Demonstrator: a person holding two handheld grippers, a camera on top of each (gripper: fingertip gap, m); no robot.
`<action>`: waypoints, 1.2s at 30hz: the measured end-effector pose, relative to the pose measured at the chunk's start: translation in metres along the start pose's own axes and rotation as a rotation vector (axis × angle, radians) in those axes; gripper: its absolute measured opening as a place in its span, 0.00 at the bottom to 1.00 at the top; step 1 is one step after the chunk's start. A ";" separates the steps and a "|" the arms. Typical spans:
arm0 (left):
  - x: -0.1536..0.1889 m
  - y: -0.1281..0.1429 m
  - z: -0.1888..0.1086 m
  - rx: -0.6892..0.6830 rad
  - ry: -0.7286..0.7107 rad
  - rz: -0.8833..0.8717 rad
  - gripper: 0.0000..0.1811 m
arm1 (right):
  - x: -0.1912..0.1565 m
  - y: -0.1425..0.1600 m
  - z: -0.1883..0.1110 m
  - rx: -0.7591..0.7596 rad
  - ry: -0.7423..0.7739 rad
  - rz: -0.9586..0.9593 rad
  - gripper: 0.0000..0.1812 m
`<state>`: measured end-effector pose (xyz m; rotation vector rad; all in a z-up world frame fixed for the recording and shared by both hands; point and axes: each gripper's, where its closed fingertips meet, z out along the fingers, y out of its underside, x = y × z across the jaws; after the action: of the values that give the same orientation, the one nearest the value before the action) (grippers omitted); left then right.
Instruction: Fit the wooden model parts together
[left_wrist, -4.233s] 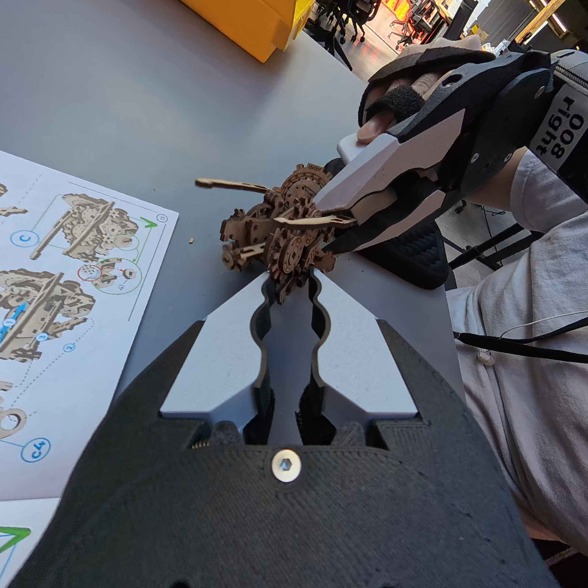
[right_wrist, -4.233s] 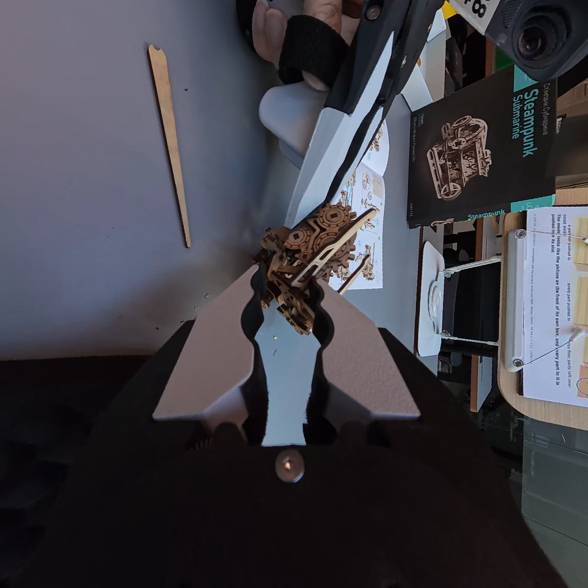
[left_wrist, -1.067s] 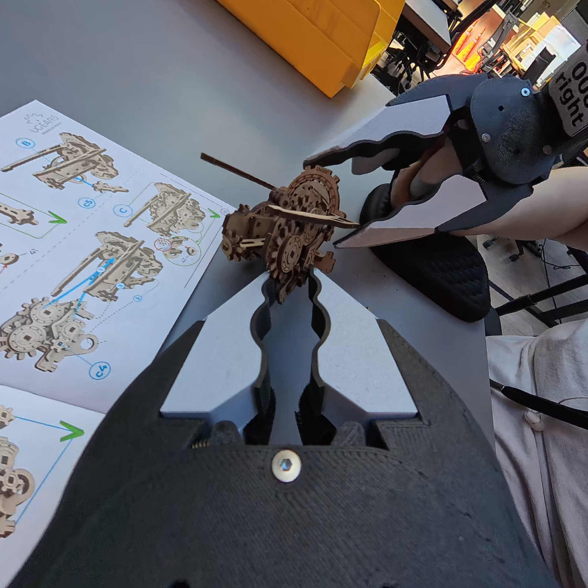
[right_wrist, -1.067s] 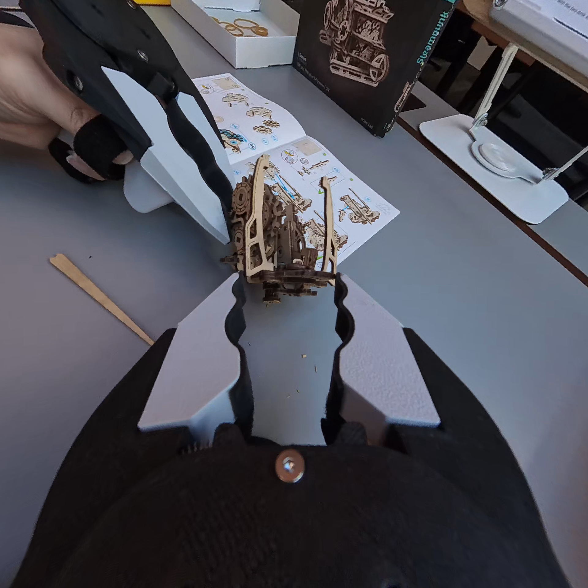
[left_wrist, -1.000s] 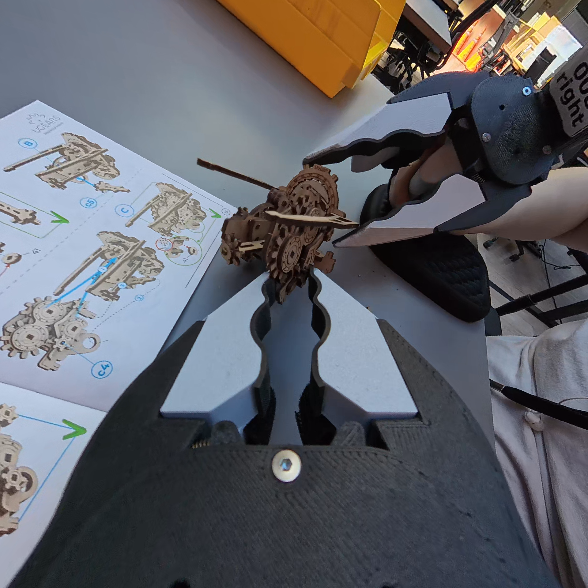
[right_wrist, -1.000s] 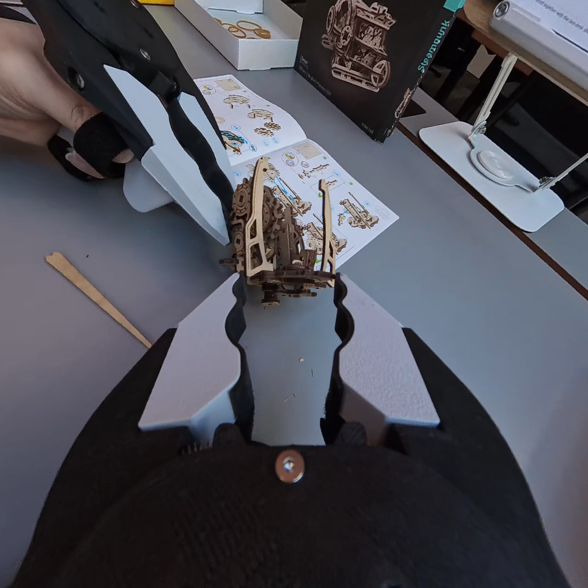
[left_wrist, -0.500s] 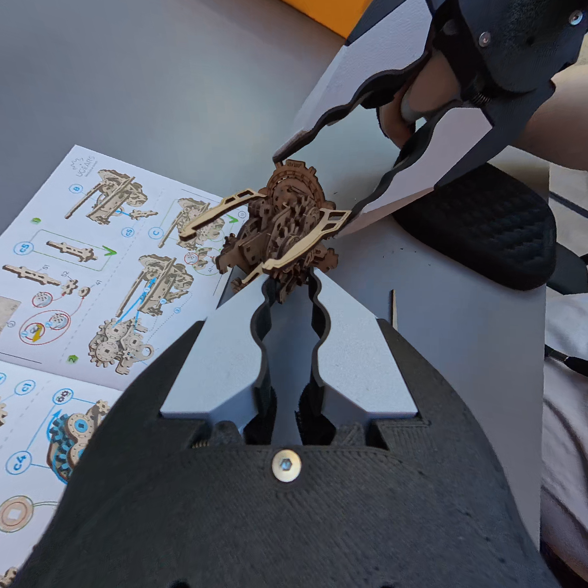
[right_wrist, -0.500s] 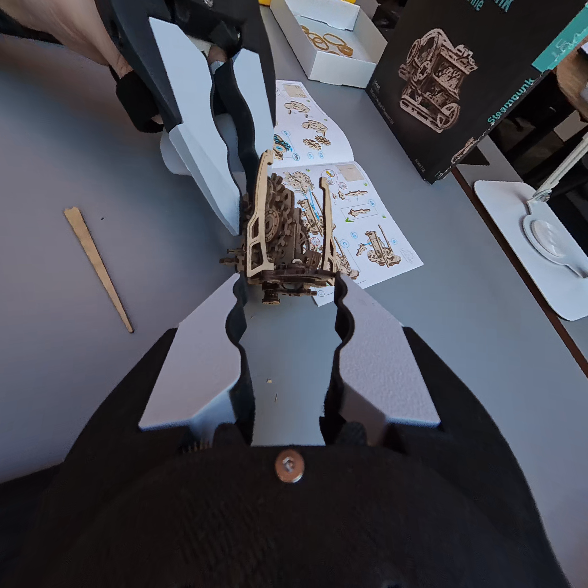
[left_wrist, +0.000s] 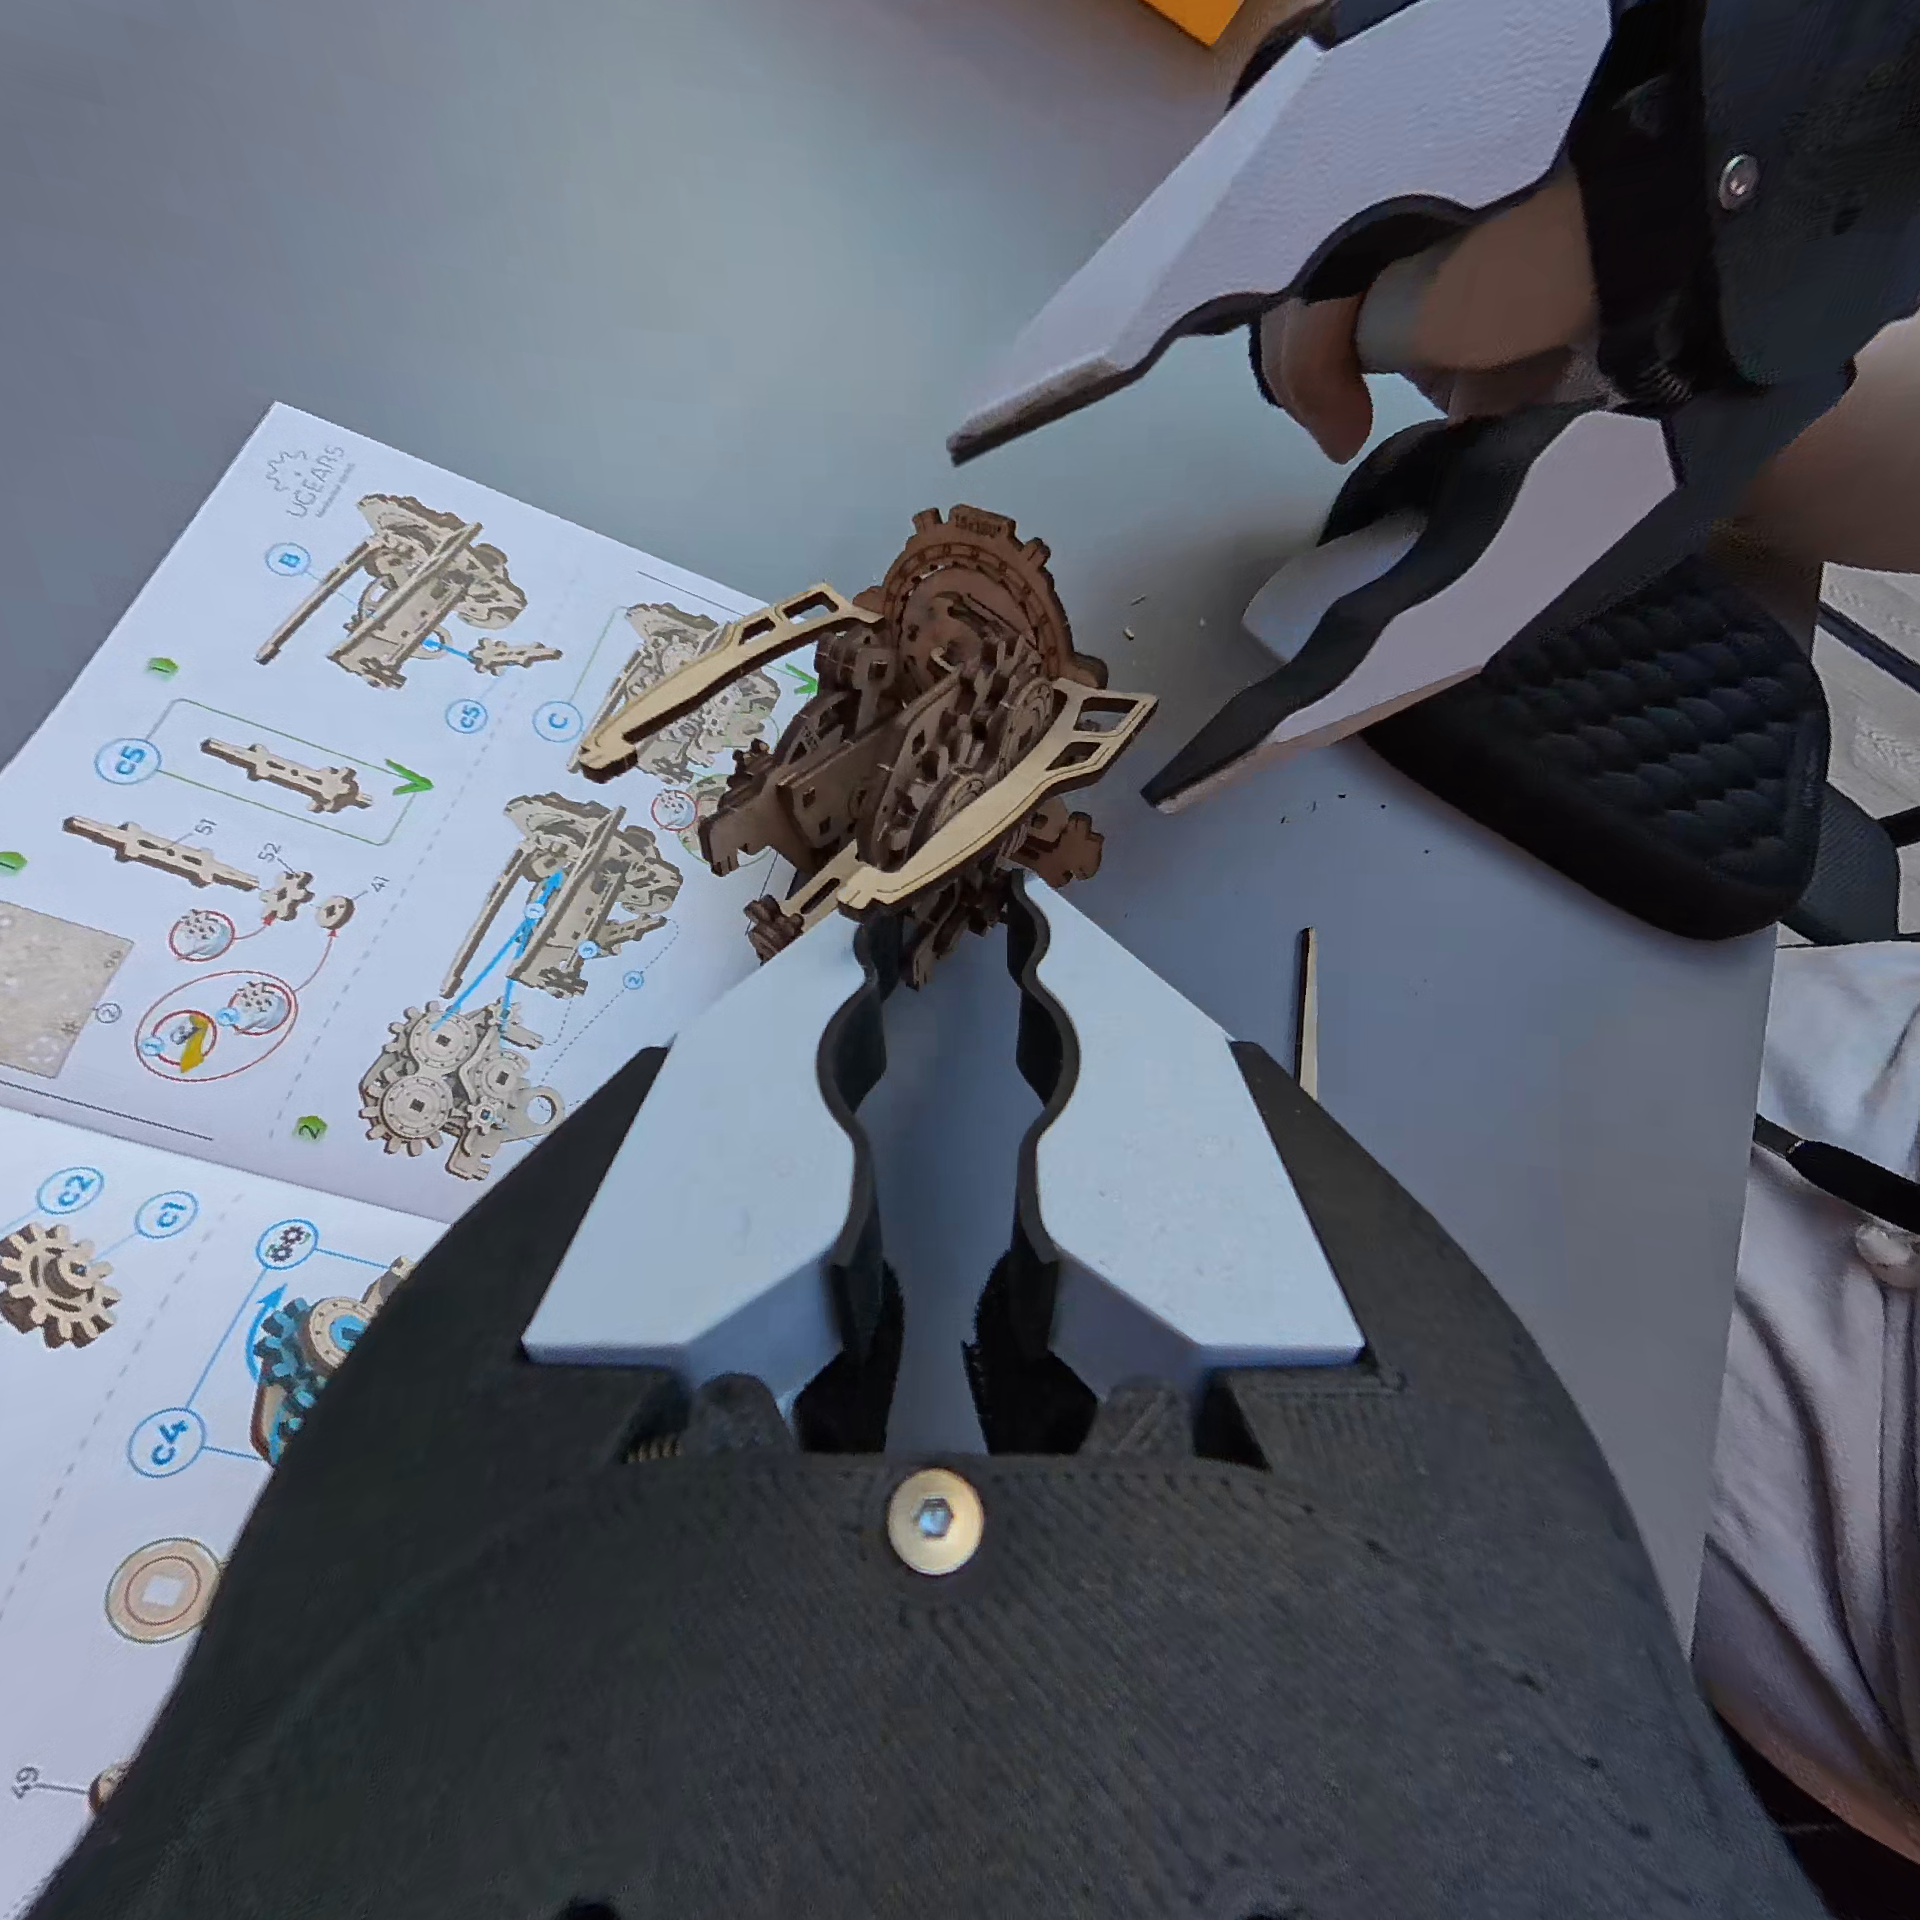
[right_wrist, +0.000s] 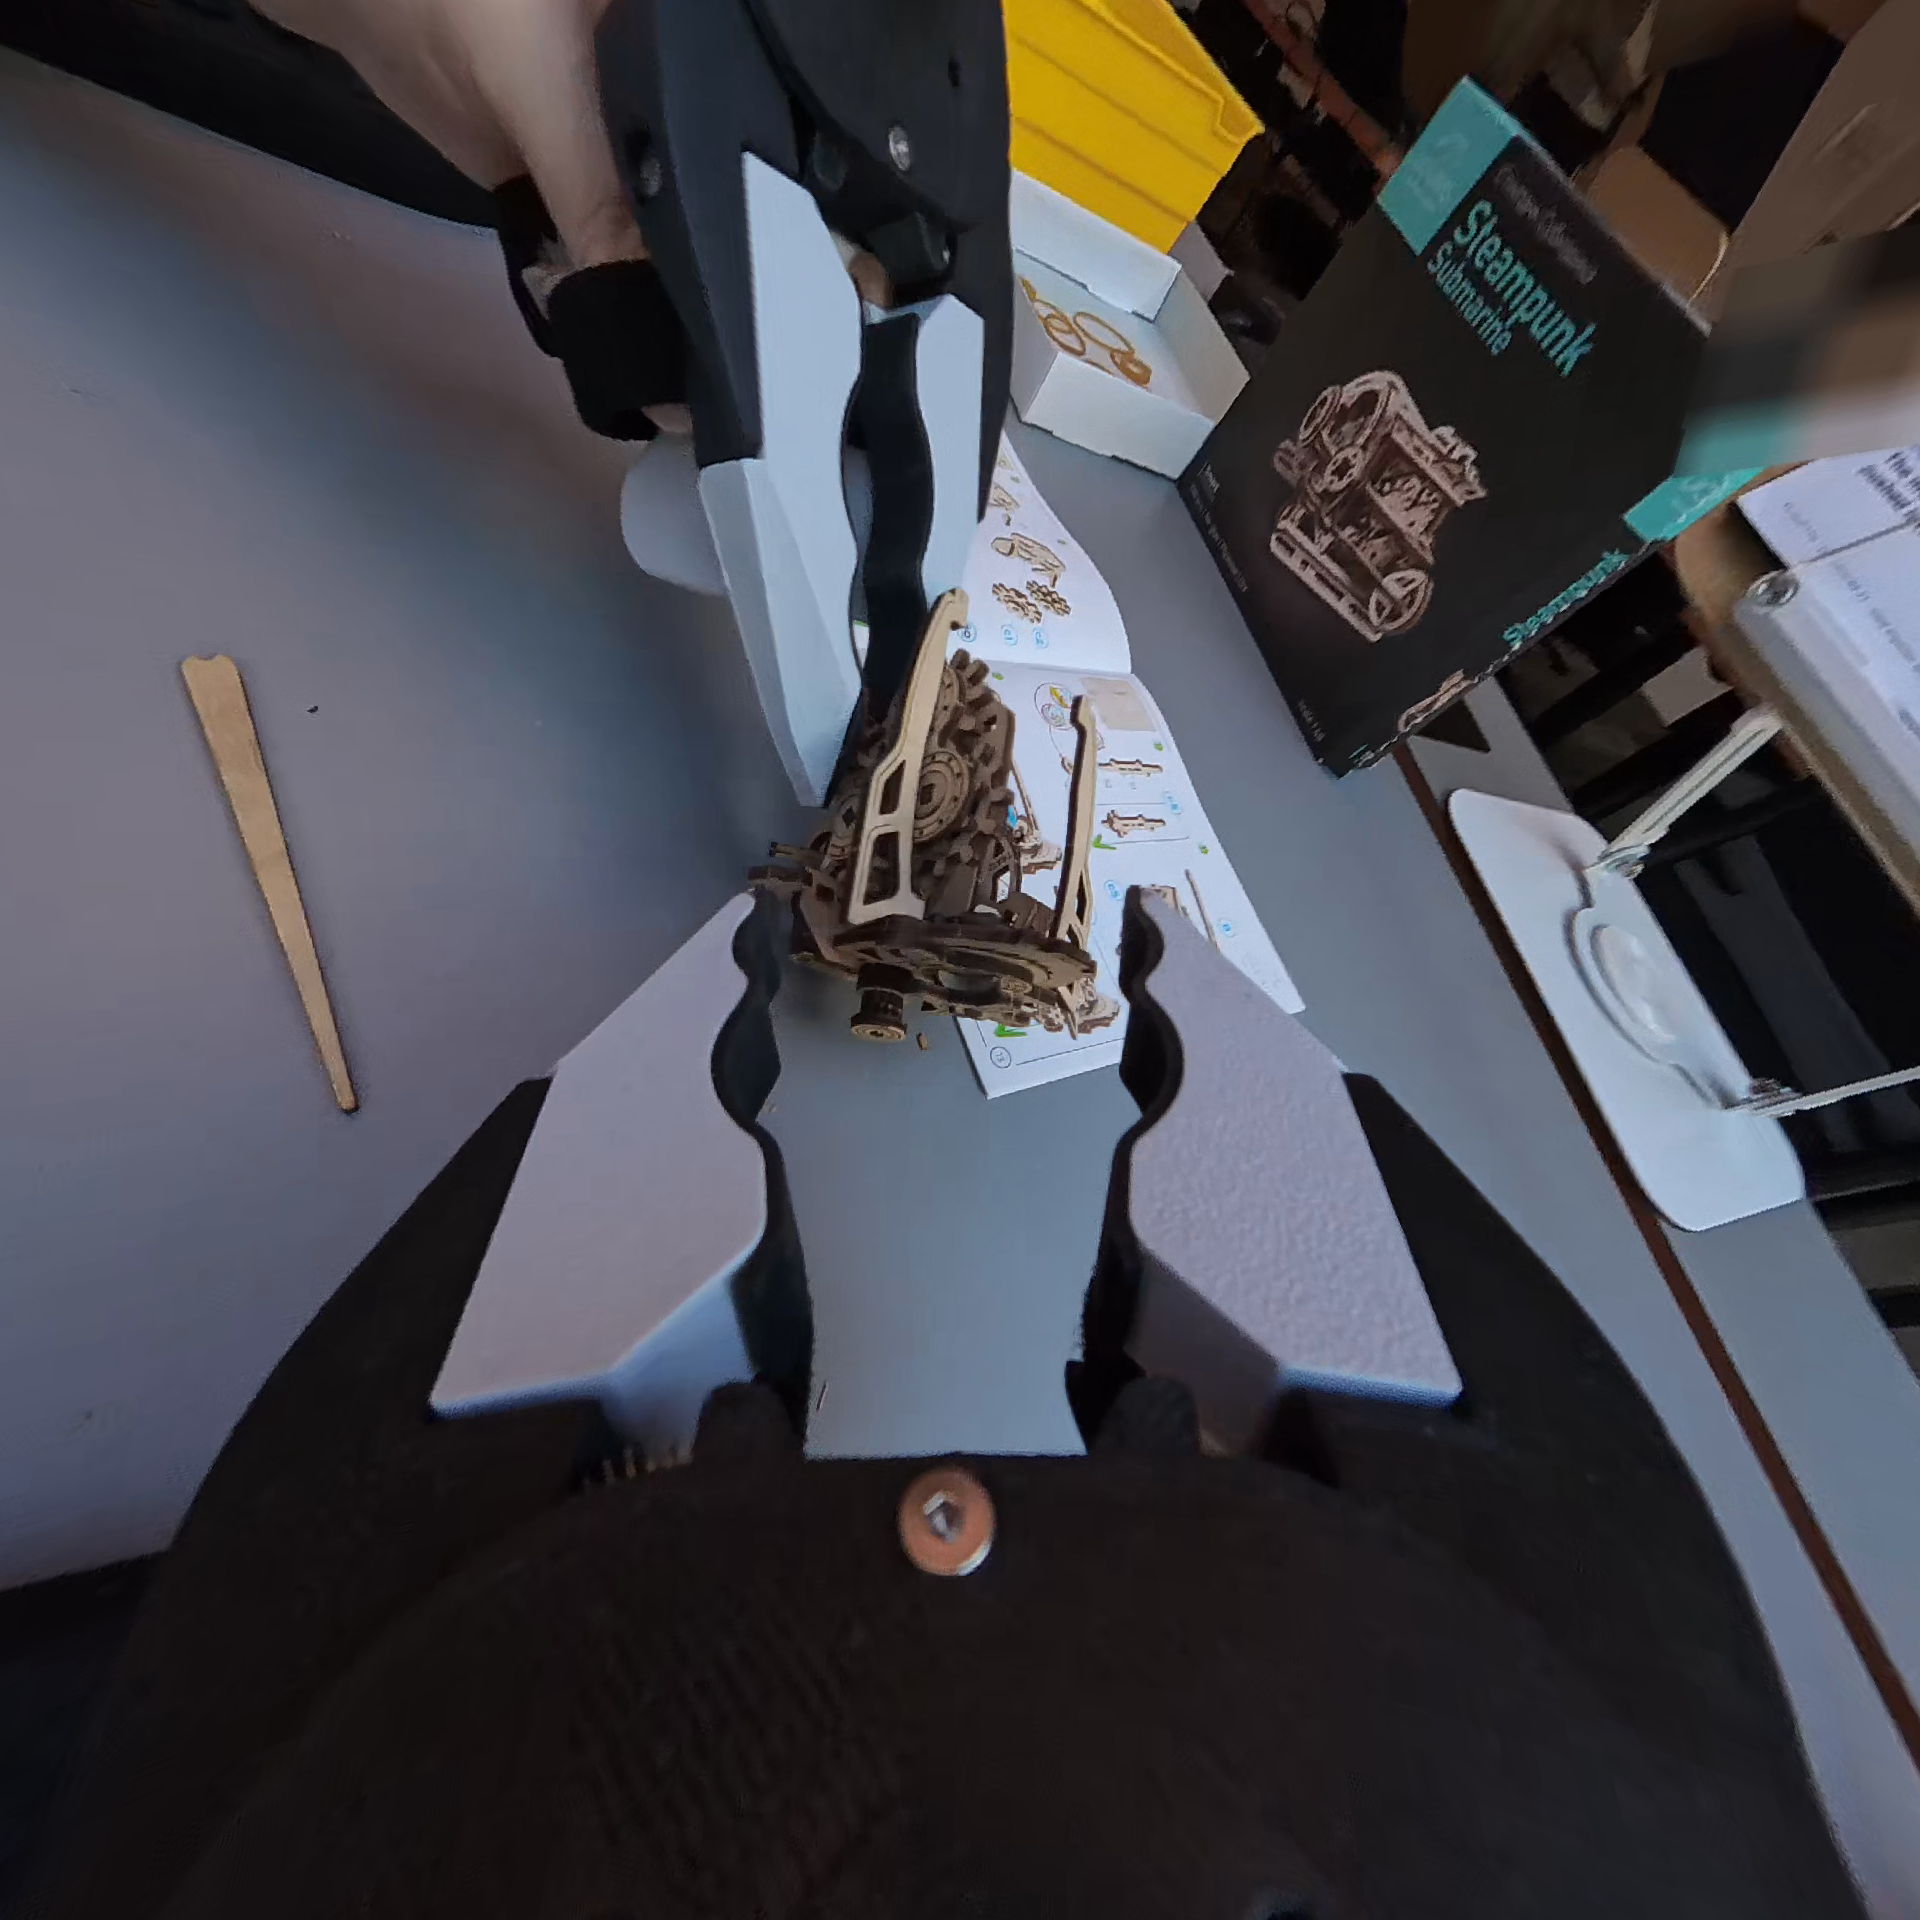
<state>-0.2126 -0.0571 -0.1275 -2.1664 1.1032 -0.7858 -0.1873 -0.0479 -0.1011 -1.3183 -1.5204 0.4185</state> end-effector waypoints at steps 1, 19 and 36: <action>0.000 0.000 0.000 0.000 0.000 -0.001 0.10 | 0.000 -0.002 -0.002 0.004 0.036 -0.038 0.37; 0.002 -0.004 0.003 -0.073 -0.026 0.034 0.10 | -0.011 0.005 0.004 -0.167 0.278 -0.449 0.31; 0.002 -0.004 0.003 -0.075 -0.015 0.021 0.10 | -0.006 0.006 0.012 -0.184 0.305 -0.431 0.27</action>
<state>-0.2072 -0.0560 -0.1266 -2.2152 1.1635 -0.7287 -0.1950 -0.0471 -0.1133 -1.0906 -1.5514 -0.1930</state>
